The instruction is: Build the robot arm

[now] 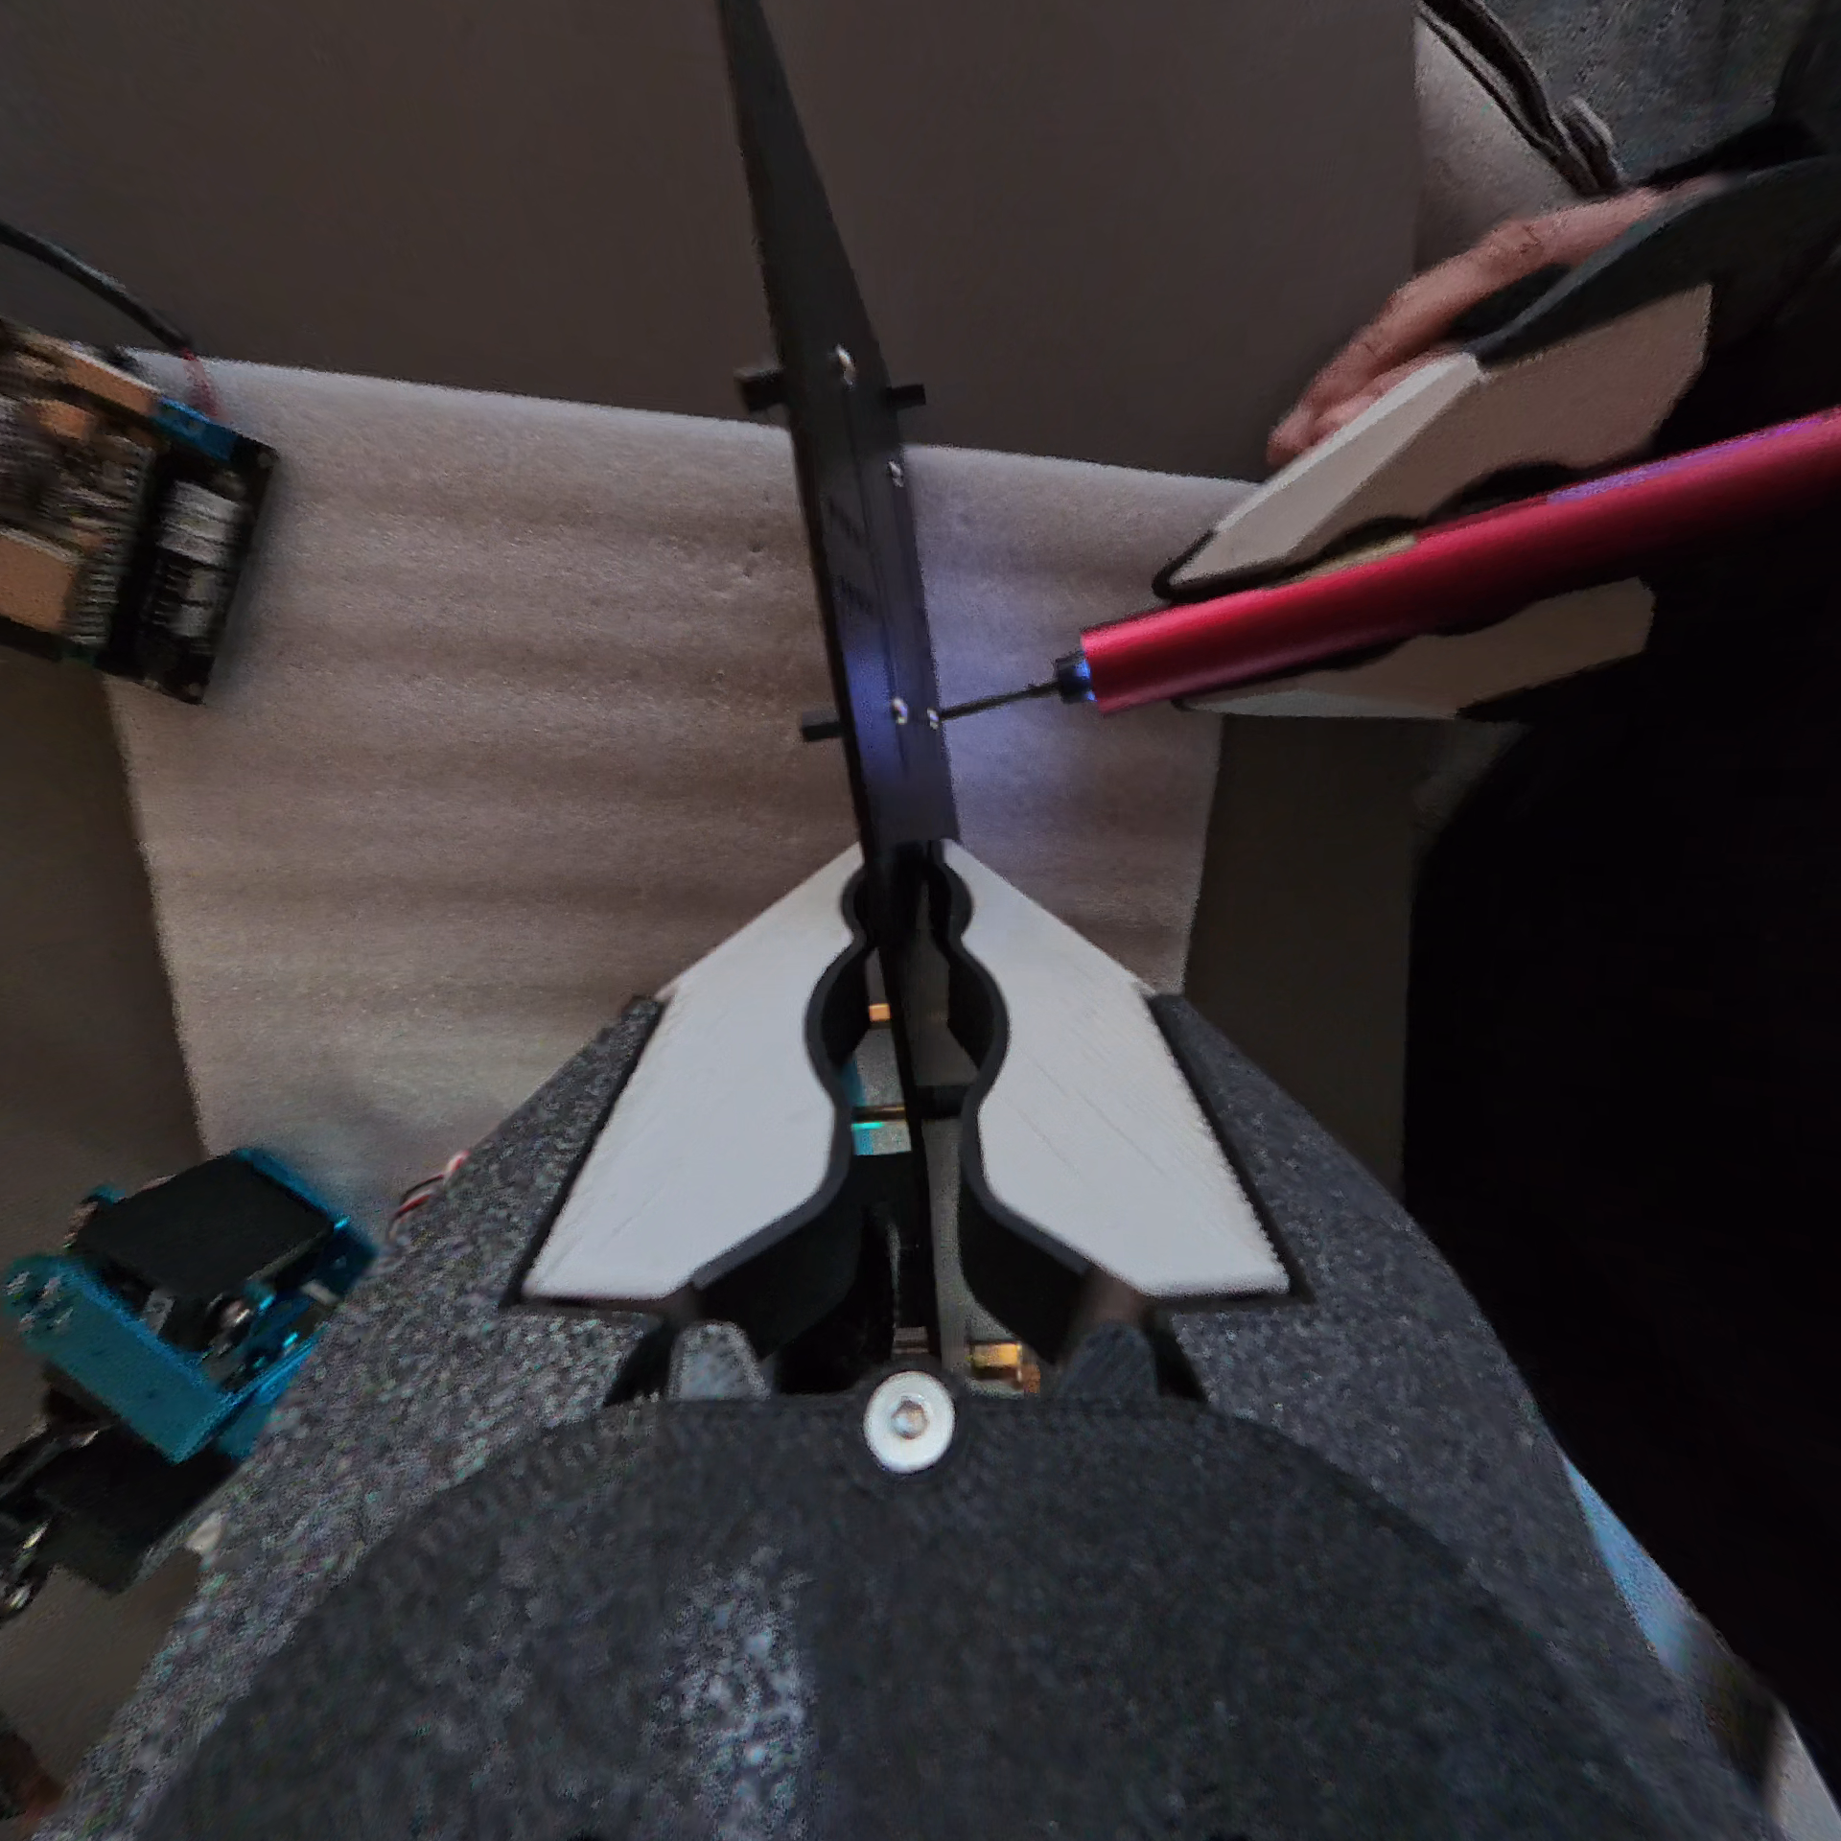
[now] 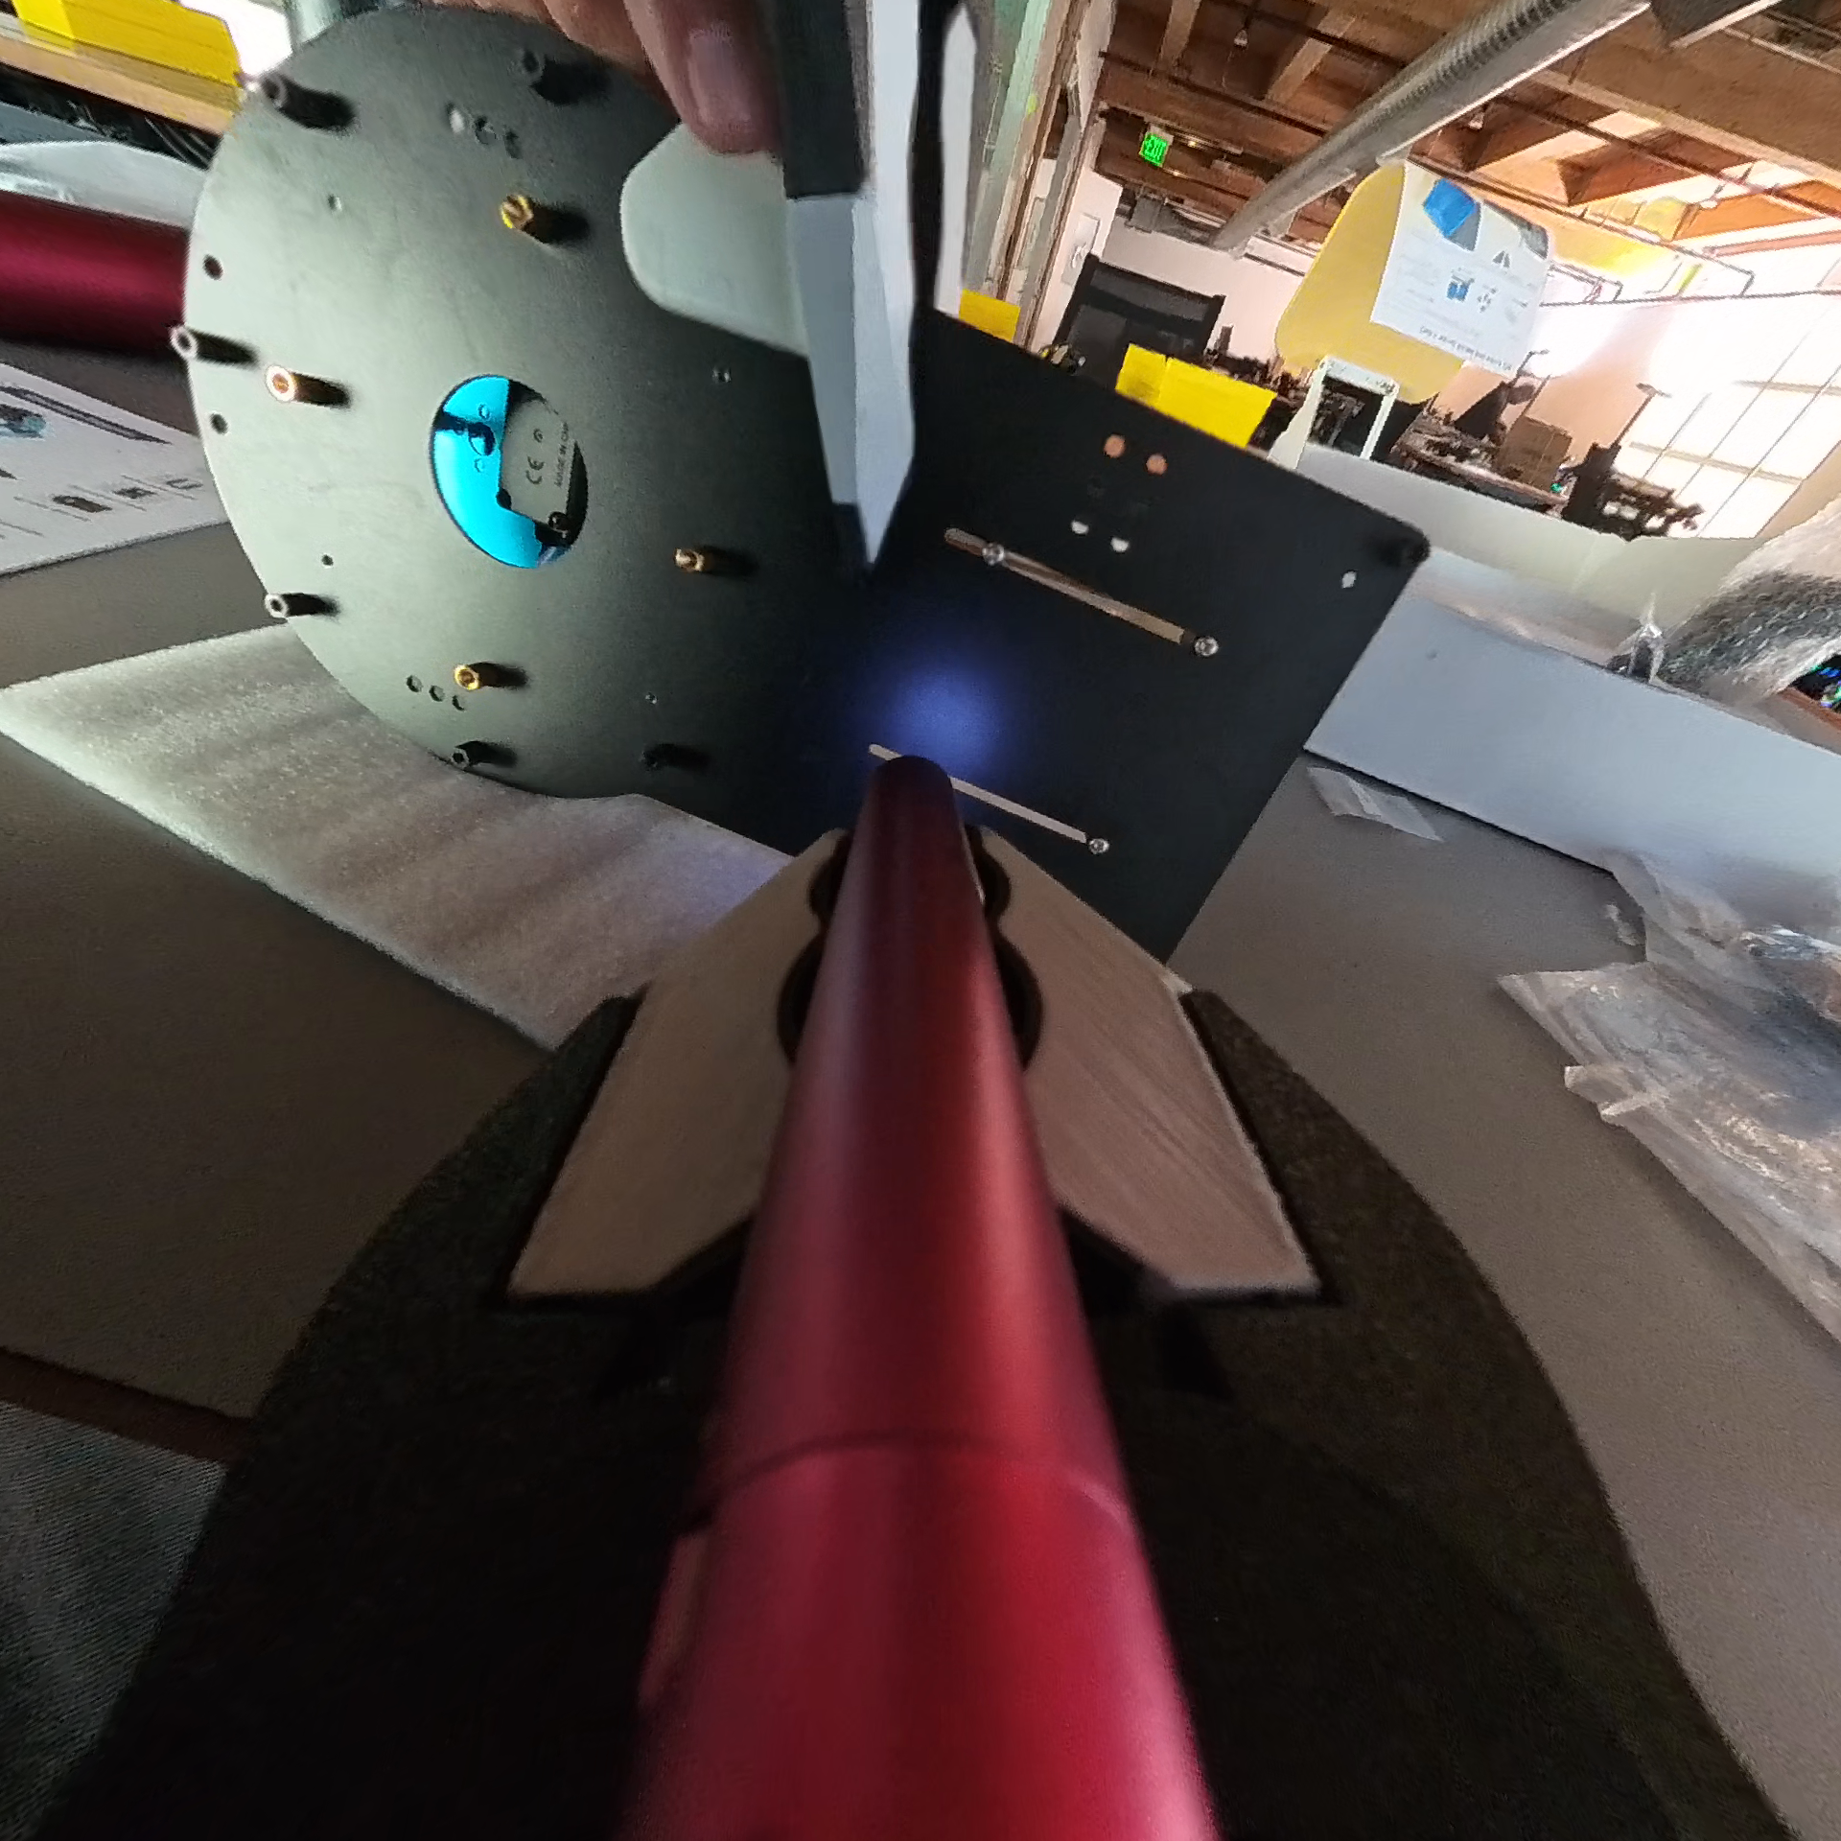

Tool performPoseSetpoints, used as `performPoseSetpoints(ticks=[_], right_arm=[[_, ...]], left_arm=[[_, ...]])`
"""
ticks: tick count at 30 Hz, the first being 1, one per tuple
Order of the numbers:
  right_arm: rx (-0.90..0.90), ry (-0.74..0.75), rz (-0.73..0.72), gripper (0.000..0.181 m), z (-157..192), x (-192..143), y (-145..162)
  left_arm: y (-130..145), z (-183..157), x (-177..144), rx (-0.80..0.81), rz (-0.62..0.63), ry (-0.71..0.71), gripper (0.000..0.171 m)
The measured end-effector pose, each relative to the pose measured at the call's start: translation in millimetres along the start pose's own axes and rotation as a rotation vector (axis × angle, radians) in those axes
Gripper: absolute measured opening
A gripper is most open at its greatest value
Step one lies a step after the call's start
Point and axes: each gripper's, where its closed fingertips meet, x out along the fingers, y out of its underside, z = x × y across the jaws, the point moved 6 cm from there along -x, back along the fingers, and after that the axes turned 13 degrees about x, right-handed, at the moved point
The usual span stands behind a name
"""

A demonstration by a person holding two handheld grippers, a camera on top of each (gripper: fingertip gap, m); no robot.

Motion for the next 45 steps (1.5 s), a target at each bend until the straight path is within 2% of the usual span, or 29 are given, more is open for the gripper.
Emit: performPoseSetpoints(ticks=[2,4,6,7,9,11,13,15,19,23,28,36,45], right_arm=[[-0.017,0.010,-0.001,0.023,1.5,0.1,-0.1],[0.008,-0.002,0.002,0.023,-0.1,0.1,-0.4],[0.040,-0.015,0.005,0.022,-2.1,0.0,-0.8],[0.042,-0.017,0.008,0.022,-2.3,0.1,-1.3],[0.034,-0.013,0.012,0.022,-1.9,0.2,-2.2],[0.008,-0.008,0.017,0.022,-1.1,0.2,-2.9],[-0.018,-0.002,0.025,0.022,-0.1,0.5,-4.1],[-0.049,0.005,0.029,0.022,1.0,0.6,-4.6],[-0.144,0.017,0.035,0.021,3.7,0.8,-5.7],[-0.233,0.020,0.024,0.022,6.2,1.4,-5.3],[-0.270,-0.006,0.028,0.022,5.6,1.1,-4.3],[-0.331,-0.017,0.031,0.026,8.0,3.8,-4.9],[-0.280,-0.015,0.037,0.022,4.9,5.3,-7.0]], left_arm=[[-4.0,-2.9,-15.6,-0.009,-0.069,-0.145,0.027],[-10.3,-16.8,-41.8,0.011,-0.201,-0.347,0.030],[-14.1,-48.5,-57.4,0.026,-0.378,-0.453,0.031],[-14.8,-67.8,-53.9,0.023,-0.466,-0.437,0.031],[-16.8,-105.2,-28.8,0.023,-0.634,-0.312,0.030],[-13.7,-129.5,4.9,0.069,-0.701,-0.267,0.030],[-9.6,-134.4,28.7,0.147,-0.670,-0.390,0.030],[-9.8,-132.2,37.5,0.265,-0.635,-0.533,0.030],[-22.4,-135.9,37.5,0.487,-0.627,-0.641,0.030],[-29.8,-133.9,42.2,0.655,-0.566,-0.642,0.030],[-32.1,-131.9,43.3,0.780,-0.538,-0.541,0.023],[-32.0,-130.7,40.7,0.777,-0.531,-0.484,0.024],[-33.0,-128.5,39.3,0.730,-0.571,-0.467,0.024]])
